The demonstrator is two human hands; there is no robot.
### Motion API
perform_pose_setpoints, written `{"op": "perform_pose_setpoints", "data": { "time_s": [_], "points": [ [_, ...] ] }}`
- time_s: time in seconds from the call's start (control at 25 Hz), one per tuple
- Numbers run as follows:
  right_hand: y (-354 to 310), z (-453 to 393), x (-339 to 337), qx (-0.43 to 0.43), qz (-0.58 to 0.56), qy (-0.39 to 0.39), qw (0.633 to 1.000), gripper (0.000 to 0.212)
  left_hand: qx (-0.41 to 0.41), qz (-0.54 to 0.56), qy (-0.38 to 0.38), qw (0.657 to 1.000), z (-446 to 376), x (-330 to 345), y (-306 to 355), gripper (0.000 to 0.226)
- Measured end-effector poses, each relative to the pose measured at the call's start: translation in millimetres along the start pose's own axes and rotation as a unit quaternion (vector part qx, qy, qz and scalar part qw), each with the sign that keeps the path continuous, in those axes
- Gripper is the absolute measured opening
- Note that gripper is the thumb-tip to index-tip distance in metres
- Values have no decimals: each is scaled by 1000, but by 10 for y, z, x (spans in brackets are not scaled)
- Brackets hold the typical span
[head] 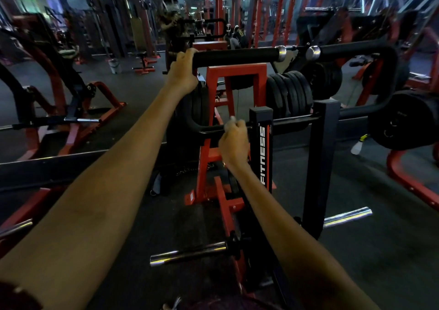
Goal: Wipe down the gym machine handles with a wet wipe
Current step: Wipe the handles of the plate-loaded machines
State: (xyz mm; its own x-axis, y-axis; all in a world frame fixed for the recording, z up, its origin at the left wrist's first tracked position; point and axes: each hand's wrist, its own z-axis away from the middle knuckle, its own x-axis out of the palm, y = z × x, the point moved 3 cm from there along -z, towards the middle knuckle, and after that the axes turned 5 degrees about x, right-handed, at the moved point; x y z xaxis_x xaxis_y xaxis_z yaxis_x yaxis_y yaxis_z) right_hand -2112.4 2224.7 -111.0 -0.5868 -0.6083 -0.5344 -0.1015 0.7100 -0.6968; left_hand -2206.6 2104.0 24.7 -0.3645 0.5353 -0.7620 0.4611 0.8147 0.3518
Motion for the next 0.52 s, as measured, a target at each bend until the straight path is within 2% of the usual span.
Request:
{"op": "perform_pose_setpoints", "data": {
  "time_s": [0.12,0.24,0.32,0.36,0.44,0.52],
  "points": [
    [-254,15,120,-99,39,-89,990,20,22,10,-3,1000,-14,-2,-32,60],
    [-115,-225,-90,-64,187,-90,976,18,37,22,-8,999,-16,-3,-46,59],
    [-30,-386,-285,-40,312,-61,947,23,38,20,-3,999,-14,-4,-49,59],
    [-22,-430,-321,-34,339,-64,938,24,37,19,-2,999,-12,-4,-43,60],
    [-65,-404,-304,-28,333,-84,939,25,32,19,-4,999,-2,-3,-25,61],
    [-176,-314,-225,-23,274,-98,957,24,24,18,-3,1000,7,-4,-16,62]
  ]
}}
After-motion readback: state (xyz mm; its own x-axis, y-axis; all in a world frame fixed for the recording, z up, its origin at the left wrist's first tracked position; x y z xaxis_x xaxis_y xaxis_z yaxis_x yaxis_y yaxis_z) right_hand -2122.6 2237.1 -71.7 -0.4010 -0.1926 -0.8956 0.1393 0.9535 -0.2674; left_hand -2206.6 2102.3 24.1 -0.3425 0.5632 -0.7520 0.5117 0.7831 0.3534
